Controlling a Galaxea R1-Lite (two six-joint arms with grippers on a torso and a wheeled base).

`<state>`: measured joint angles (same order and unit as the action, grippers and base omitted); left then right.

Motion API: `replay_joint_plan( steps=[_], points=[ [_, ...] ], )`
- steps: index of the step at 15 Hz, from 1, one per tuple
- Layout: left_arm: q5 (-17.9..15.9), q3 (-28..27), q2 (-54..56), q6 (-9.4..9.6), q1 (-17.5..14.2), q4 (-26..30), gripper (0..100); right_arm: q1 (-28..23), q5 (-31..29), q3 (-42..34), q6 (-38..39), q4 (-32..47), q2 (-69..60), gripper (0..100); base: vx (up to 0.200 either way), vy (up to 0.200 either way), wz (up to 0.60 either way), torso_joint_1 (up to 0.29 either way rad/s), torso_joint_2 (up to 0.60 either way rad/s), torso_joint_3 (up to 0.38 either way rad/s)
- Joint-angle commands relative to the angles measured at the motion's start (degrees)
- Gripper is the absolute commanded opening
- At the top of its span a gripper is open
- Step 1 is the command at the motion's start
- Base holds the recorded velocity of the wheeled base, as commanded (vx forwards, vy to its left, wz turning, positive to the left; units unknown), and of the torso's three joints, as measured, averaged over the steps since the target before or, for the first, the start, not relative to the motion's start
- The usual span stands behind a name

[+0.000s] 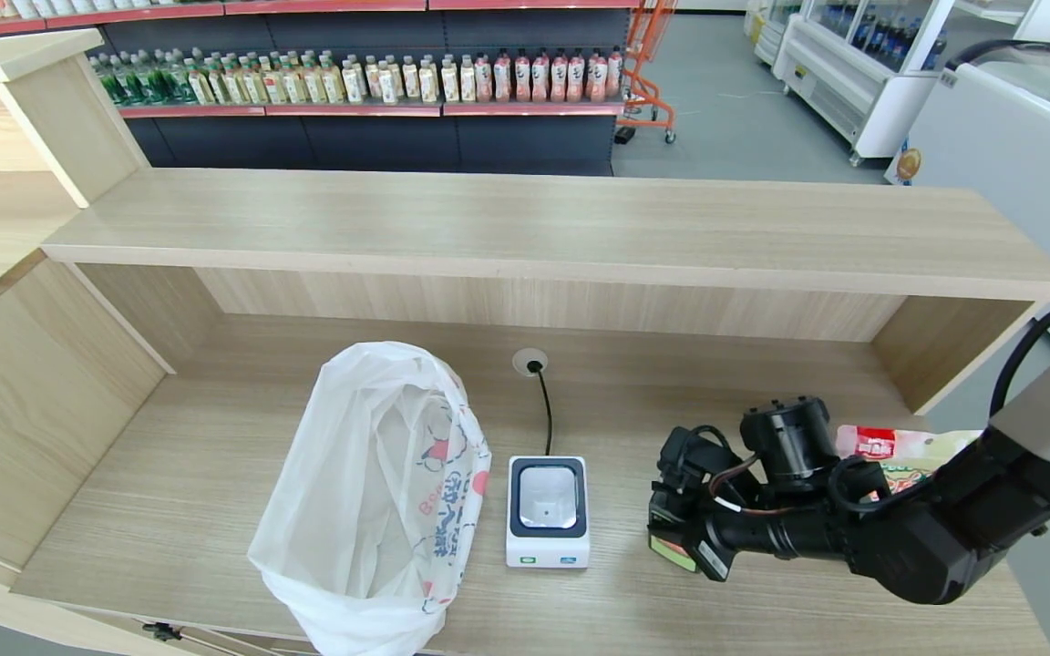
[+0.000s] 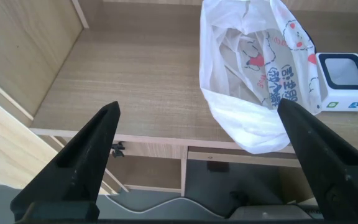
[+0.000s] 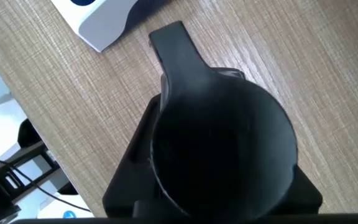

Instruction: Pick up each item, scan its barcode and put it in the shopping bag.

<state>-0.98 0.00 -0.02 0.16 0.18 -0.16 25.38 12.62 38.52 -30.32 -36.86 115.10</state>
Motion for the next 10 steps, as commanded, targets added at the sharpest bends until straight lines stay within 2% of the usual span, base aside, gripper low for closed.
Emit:
replay_joint_plan(
  steps=[1,6,7,8,10],
  points=[
    [0.0,0.0,-0.1,0.02,0.0,0.0,100,0.0,0.0,-0.6,0.0,0.0,-0.9,0,0.000,0.000,0.00,0.000,0.00,0.000],
    [0.0,0.0,-0.1,0.02,0.0,0.0,100,-1.4,-0.3,-0.7,1.8,-2.0,-7.3,0,0.000,0.000,0.00,0.000,0.00,0.000],
    [0.0,0.0,-0.1,0.02,0.0,0.0,100,-4.6,0.0,-2.4,3.8,-1.9,-12.4,0,0.000,0.000,0.00,0.000,0.00,0.000],
    [0.0,0.0,-0.1,0.02,0.0,0.0,100,-5.6,0.2,-3.2,5.5,-2.0,-14.4,0,0.000,0.000,0.00,0.000,0.00,0.000],
    [0.0,0.0,-0.1,0.02,0.0,0.0,100,-4.9,0.8,-3.4,11.9,-3.7,-18.7,0,0.000,0.000,0.00,0.000,0.00,0.000]
  ],
)
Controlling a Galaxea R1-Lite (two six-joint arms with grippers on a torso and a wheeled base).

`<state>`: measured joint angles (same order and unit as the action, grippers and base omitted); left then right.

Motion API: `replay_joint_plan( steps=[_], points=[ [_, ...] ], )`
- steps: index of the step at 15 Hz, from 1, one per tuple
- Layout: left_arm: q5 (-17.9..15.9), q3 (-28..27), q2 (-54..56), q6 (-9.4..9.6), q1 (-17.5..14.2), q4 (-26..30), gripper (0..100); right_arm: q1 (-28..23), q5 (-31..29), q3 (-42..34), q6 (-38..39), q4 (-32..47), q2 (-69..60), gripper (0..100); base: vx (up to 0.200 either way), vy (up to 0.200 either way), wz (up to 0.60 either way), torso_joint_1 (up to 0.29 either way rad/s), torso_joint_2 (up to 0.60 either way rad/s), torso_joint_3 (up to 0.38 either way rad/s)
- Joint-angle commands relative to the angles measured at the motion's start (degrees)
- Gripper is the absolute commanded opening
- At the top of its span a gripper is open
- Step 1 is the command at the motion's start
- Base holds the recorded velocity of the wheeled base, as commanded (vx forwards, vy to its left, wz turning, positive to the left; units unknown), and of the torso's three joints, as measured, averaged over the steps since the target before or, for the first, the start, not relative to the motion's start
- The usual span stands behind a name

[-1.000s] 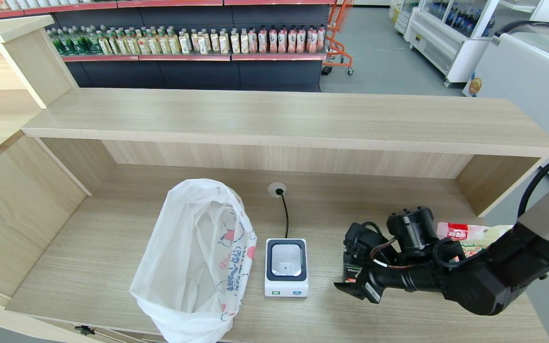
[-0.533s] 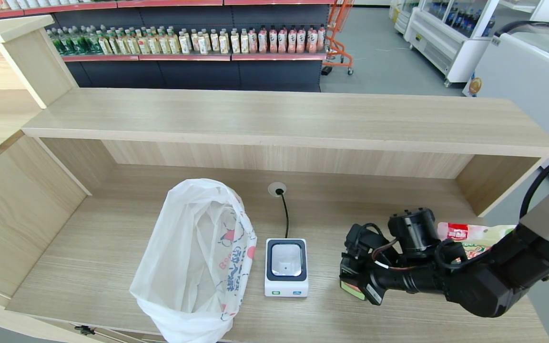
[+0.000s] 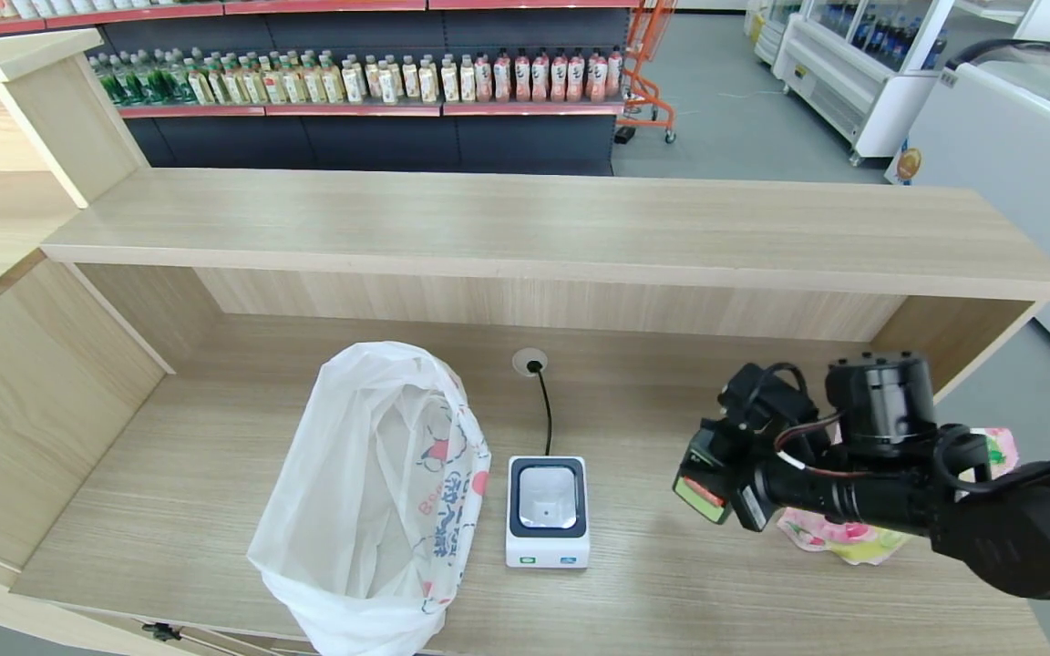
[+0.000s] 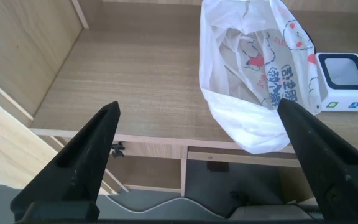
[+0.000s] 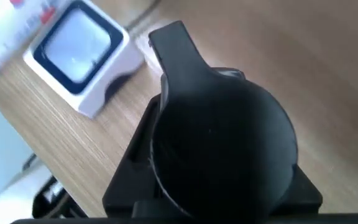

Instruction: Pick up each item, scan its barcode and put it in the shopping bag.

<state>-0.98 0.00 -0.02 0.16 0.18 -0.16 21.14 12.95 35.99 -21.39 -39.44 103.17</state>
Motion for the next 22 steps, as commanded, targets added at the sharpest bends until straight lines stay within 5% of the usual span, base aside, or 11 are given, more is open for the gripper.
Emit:
replay_joint_plan(
  steps=[1,4,8,9,10,12,13,15,22],
  points=[
    [0.0,0.0,-0.1,0.02,0.0,0.0,100,1.3,1.7,-1.2,4.6,-3.8,-9.1,0,0.000,0.000,0.00,0.000,0.00,0.000],
    [0.0,0.0,-0.1,0.02,0.0,0.0,100,4.9,10.1,-6.4,-2.9,-14.1,-14.6,0,0.000,0.000,0.00,0.000,0.00,0.000],
    [0.0,0.0,-0.1,0.02,0.0,0.0,100,3.8,24.2,-14.2,-38.3,-16.7,-14.6,0,0.000,0.000,0.00,0.000,0.00,0.000],
    [0.0,0.0,-0.1,0.02,0.0,0.0,100,3.3,26.2,-15.6,-54.7,-16.8,-12.8,0,0.000,0.000,0.00,0.000,0.00,0.000],
    [0.0,0.0,-0.1,0.02,0.0,0.0,100,3.3,28.3,-15.9,-63.1,-16.6,-11.8,0,0.000,0.000,0.00,0.000,0.00,0.000],
    [0.0,0.0,-0.1,0.02,0.0,0.0,100,3.4,32.3,-16.7,-75.9,-16.6,-8.9,0,0.000,0.000,0.00,0.000,0.00,0.000],
    [0.0,0.0,-0.1,0.02,0.0,0.0,100,3.4,32.3,-16.7,-75.9,-16.6,-8.9,0,0.000,0.000,0.00,0.000,0.00,0.000],
    [0.0,0.0,-0.1,0.02,0.0,0.0,100,4.6,36.3,-16.4,-94.6,-17.3,-5.9,0,0.000,0.000,0.00,0.000,0.00,0.000],
    [0.0,0.0,-0.1,0.02,0.0,0.0,100,8.7,43.6,-14.5,-115.6,-17.4,0.6,0,0.000,0.000,0.00,0.000,0.00,0.000]
  ],
)
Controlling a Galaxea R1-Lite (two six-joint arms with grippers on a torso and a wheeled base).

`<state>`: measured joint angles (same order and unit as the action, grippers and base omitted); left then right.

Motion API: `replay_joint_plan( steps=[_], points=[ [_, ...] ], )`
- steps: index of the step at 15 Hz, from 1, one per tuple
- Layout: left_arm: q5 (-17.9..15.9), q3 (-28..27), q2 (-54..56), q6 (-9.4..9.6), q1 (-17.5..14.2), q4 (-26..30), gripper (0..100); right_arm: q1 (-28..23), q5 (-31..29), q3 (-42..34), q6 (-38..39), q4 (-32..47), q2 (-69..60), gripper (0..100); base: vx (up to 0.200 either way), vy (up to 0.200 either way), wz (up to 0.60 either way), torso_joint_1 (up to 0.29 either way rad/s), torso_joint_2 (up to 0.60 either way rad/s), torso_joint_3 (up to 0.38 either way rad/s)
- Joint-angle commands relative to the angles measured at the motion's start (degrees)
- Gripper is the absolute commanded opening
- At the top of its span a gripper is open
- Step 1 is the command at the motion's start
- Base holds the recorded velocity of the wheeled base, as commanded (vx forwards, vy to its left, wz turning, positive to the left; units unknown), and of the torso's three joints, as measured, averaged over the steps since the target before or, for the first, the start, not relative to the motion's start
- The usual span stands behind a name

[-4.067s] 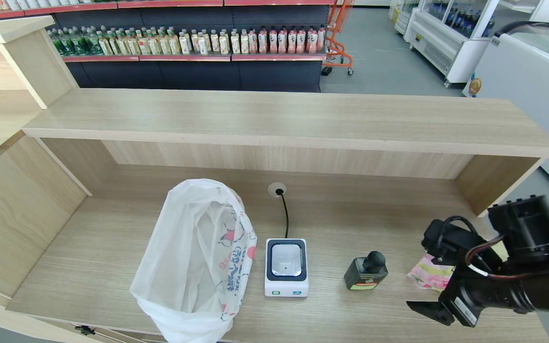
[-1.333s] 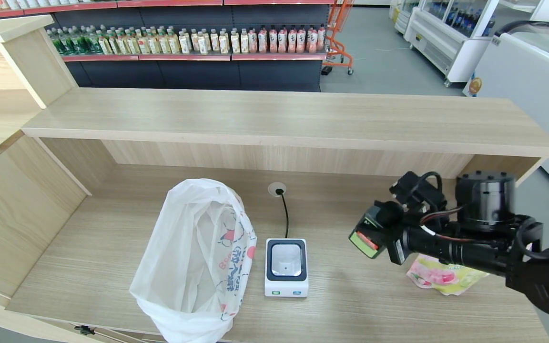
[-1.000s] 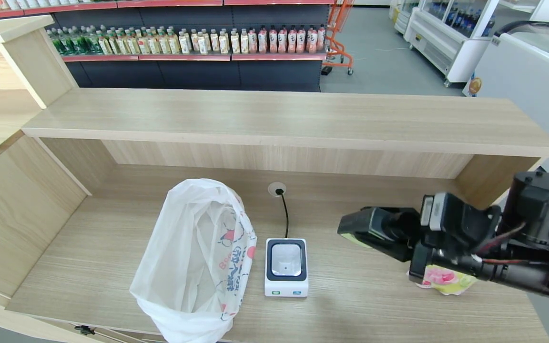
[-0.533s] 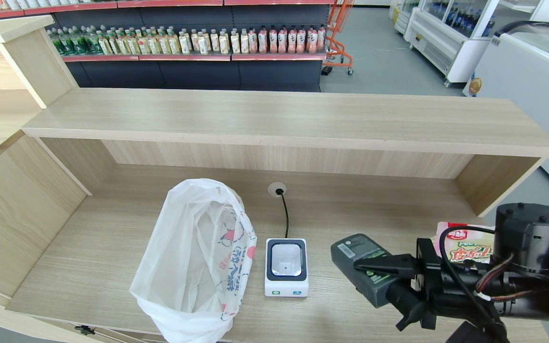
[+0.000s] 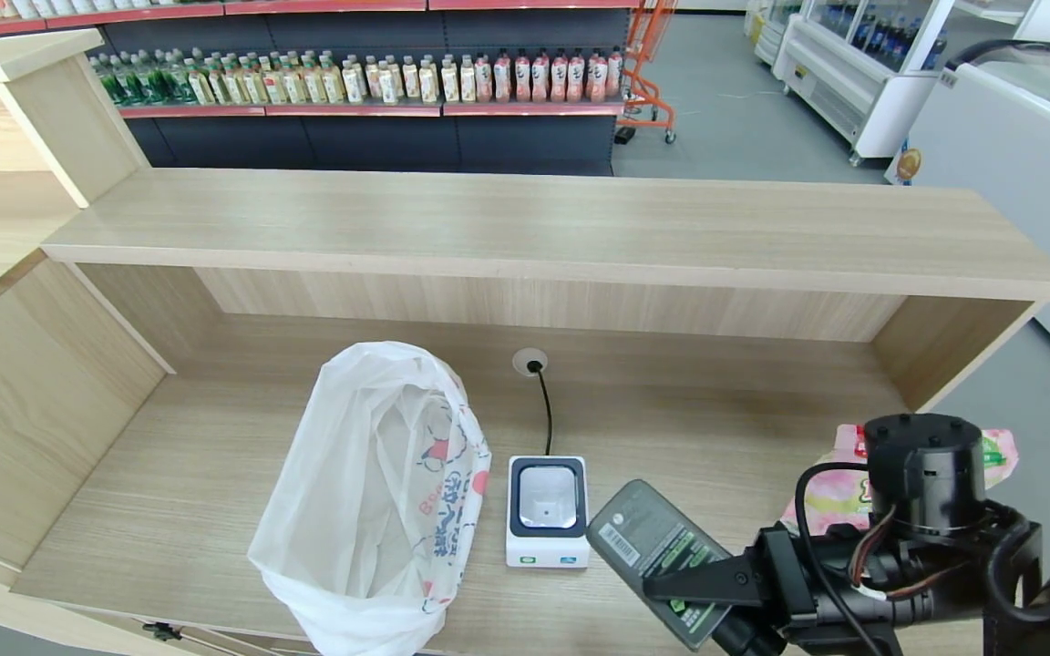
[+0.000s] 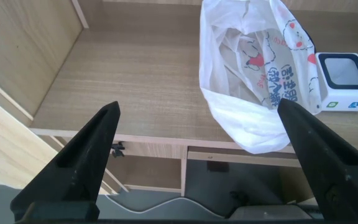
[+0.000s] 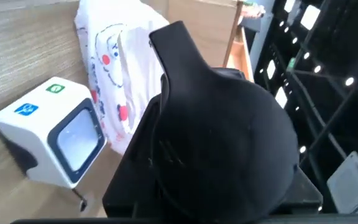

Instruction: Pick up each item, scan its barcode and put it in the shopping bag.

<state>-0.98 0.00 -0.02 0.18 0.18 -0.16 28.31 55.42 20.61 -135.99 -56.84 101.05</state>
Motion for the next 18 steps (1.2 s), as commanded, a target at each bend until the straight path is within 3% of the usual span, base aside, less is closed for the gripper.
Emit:
replay_joint_plan(
  steps=[1,7,18],
  points=[
    [0.0,0.0,-0.1,-0.01,0.0,0.0,100,2.3,1.9,1.8,-2.5,-0.5,3.4,0,0.000,0.000,0.00,0.000,0.00,0.000],
    [0.0,0.0,-0.1,-0.01,0.0,0.0,100,5.8,1.9,2.8,-3.1,-16.9,7.0,0,0.000,0.000,0.00,0.000,0.00,0.000],
    [0.0,0.0,-0.1,-0.01,0.0,0.0,100,9.3,3.2,6.2,-3.2,-17.5,16.6,0,0.000,0.000,0.00,0.000,0.00,0.000]
  ],
)
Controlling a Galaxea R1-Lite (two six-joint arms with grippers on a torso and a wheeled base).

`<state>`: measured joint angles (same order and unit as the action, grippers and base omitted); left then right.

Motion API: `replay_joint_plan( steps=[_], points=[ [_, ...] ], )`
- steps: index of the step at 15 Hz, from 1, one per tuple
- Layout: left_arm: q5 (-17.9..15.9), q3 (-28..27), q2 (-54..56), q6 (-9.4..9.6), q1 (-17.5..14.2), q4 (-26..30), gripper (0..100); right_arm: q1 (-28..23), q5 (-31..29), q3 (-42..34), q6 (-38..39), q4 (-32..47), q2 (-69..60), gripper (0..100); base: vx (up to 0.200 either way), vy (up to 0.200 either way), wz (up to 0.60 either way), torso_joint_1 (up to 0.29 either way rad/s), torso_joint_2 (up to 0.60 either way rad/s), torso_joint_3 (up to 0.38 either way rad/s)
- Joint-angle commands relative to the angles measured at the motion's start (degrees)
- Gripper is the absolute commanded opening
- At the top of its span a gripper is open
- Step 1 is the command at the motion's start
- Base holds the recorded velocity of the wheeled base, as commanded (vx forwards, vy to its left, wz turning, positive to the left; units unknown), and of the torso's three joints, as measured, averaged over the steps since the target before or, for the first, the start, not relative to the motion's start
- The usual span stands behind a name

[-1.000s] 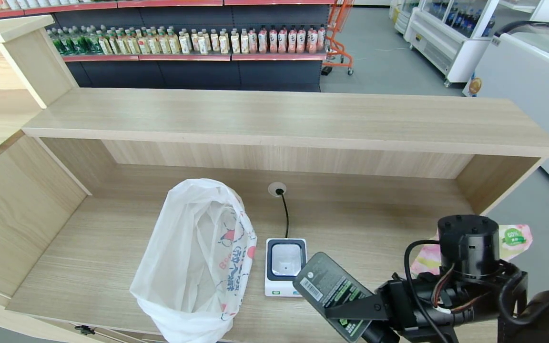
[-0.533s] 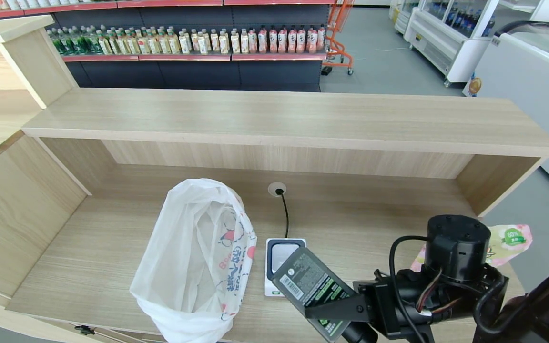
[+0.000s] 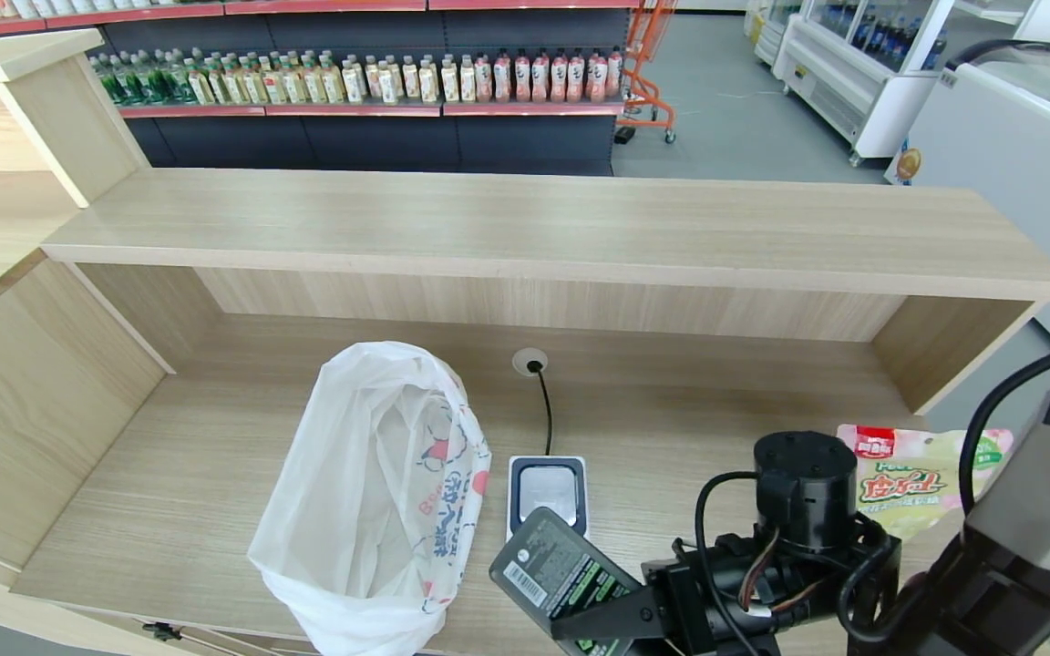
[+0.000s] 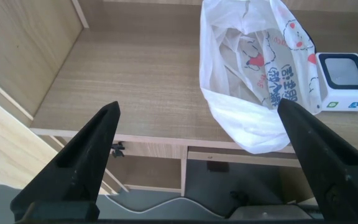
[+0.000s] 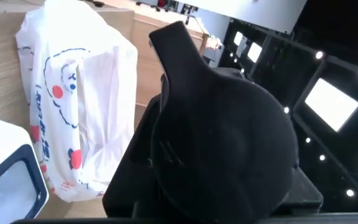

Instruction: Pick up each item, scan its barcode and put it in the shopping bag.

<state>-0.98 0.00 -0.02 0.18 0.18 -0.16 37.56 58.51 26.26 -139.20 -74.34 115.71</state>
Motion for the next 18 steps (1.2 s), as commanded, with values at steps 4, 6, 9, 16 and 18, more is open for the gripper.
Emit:
replay_joint_plan(
  steps=[4,6,9,16,18],
  points=[
    [0.0,0.0,-0.1,-0.01,0.0,0.0,100,4.5,4.3,7.2,4.4,0.0,8.1,0,0.000,0.000,0.00,0.000,0.00,0.000],
    [0.0,0.0,-0.1,-0.01,0.0,0.0,100,4.9,4.5,7.8,4.9,0.0,8.8,0,0.000,0.000,0.00,0.000,0.00,0.000],
    [0.0,0.0,-0.1,-0.01,0.0,0.0,100,4.8,4.6,7.8,4.9,0.0,9.4,0,0.000,0.000,0.00,0.000,0.00,0.000],
    [0.0,0.0,-0.1,-0.01,0.0,0.0,100,4.8,4.6,8.2,5.0,0.0,9.4,0,0.000,0.000,0.00,0.000,0.00,0.000],
    [0.0,0.0,-0.1,-0.01,0.0,0.0,100,4.8,4.6,8.2,5.0,0.0,9.4,0,0.000,0.000,0.00,0.000,0.00,0.000]
  ],
)
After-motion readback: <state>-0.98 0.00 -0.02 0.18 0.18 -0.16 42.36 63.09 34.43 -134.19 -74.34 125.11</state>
